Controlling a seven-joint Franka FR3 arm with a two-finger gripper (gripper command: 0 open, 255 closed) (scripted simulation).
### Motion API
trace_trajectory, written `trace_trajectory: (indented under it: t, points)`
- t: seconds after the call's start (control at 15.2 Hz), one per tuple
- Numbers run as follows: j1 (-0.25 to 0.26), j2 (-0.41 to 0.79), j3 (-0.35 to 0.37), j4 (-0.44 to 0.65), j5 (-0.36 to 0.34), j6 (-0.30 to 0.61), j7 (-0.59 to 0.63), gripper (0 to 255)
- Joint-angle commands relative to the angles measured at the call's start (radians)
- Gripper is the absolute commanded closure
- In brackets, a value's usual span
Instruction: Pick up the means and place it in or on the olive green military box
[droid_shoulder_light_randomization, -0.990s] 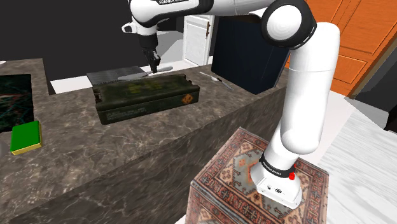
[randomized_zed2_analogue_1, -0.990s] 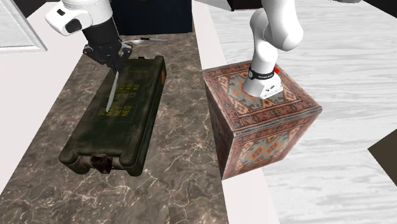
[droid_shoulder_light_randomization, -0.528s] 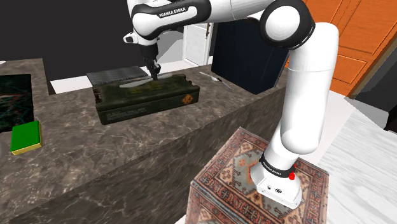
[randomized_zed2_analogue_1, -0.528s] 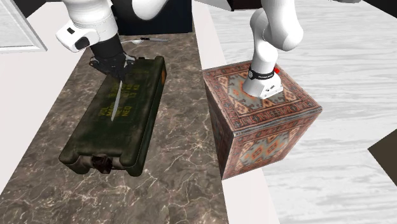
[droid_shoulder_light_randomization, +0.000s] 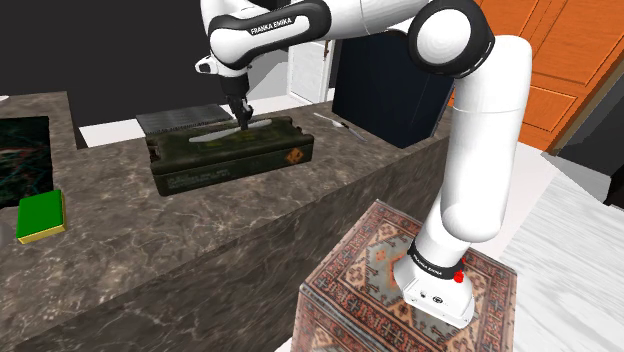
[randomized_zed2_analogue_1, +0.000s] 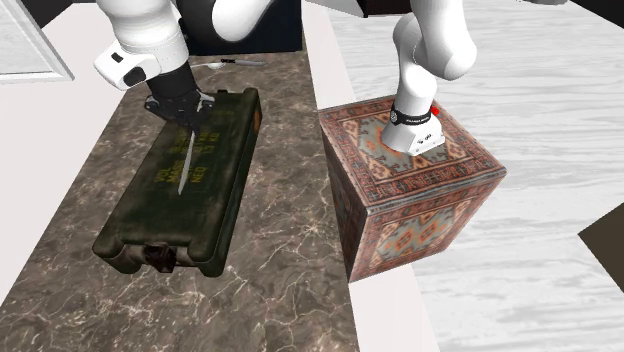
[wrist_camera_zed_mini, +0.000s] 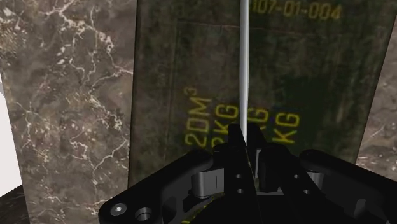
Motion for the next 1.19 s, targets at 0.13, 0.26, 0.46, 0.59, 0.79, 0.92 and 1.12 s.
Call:
trace_trajectory:
  t: [0.13, 0.26, 0.46, 0.59, 0.79, 0.92, 1.12]
  points:
    - [0.0, 0.0, 0.0, 0.0, 0.0, 0.0, 0.0, 0]
    - [0.0, 0.0, 0.0, 0.0, 0.0, 0.0, 0.0, 0]
    - [0.003, -0.004, 0.002, 0.028, 0.002, -0.032, -0.002, 0]
    - [0.008, -0.007, 0.005, 0.089, 0.004, -0.097, -0.005, 0]
    - [0.011, -0.007, 0.006, 0.116, 0.005, -0.123, -0.006, 0]
    - [0.011, -0.007, 0.006, 0.116, 0.005, -0.123, -0.006, 0]
    - [0.011, -0.007, 0.006, 0.116, 0.005, -0.123, -0.006, 0]
